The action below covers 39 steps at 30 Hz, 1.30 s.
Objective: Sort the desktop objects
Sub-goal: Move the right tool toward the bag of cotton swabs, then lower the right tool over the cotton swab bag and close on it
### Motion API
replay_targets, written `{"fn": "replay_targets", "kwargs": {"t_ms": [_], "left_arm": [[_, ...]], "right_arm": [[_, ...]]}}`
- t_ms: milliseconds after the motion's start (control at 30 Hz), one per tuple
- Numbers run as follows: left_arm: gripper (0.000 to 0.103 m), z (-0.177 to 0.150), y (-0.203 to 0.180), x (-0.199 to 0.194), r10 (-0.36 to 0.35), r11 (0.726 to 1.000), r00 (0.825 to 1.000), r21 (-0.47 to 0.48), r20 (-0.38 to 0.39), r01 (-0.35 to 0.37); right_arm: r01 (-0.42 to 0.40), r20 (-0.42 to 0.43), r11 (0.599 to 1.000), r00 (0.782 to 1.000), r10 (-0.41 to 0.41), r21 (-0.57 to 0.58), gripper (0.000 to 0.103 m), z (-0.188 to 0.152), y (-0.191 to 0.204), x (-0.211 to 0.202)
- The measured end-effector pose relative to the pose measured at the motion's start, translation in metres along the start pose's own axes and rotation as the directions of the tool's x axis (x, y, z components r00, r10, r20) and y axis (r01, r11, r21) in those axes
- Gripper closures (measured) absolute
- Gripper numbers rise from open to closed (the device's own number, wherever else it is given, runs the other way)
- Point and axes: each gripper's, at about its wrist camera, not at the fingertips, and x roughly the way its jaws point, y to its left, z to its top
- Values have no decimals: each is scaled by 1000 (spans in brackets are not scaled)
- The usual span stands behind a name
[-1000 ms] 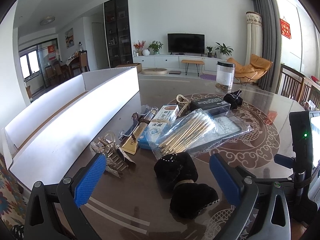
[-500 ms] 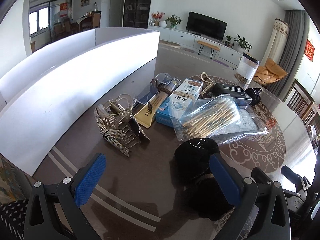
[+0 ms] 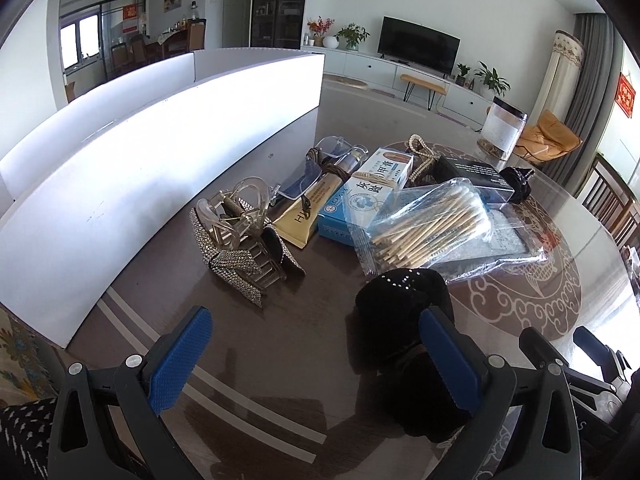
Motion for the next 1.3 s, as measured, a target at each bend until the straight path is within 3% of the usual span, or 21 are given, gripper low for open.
{"fn": "replay_targets", "kwargs": {"t_ms": [167, 400, 500, 667, 733, 800, 867, 933, 1167, 1300], "left_arm": [[0, 1, 2, 0, 4, 1000, 1000, -5, 5, -4], [0, 4, 21, 6, 11, 995, 1000, -95, -21, -13], [0, 4, 26, 5, 8, 993, 1000, -121, -18, -10], [0, 5, 37, -1, -5, 985, 1000, -174, 1, 5], [0, 5, 43, -5, -21, 980, 1000, -198, 15, 23], [0, 4, 44, -6, -73, 976, 997, -205, 13, 74], [0, 3, 38, -5, -138, 974, 990, -181, -2, 135], [0, 2, 25, -7, -151, 981, 989, -123, 3, 150], [0, -3, -27, -3, -108, 991, 994, 80, 9, 107], [0, -4, -43, 9, -68, 987, 997, 142, -28, 71]], "right_arm": [[-3, 2, 1000, 1000, 3, 3, 0, 0, -1, 0], [-24, 13, 1000, 1000, 24, -16, 0, 0, 2, -3], [-91, -6, 996, 996, 91, 5, 0, 7, 3, 1], [-251, -40, 965, 966, 254, 76, 0, 32, 12, 14], [-251, -44, 968, 967, 252, 15, 0, 42, 26, 19], [-201, -54, 979, 979, 199, -42, 0, 51, 32, 26], [-179, -65, 984, 982, 178, -18, 0, 58, 24, 31], [-179, -60, 983, 982, 180, 28, 0, 60, 11, 30], [-141, -88, 990, 987, 138, -22, 0, 27, -19, 9], [-111, -62, 993, 992, 109, -46, 0, 7, -34, -8]]}}
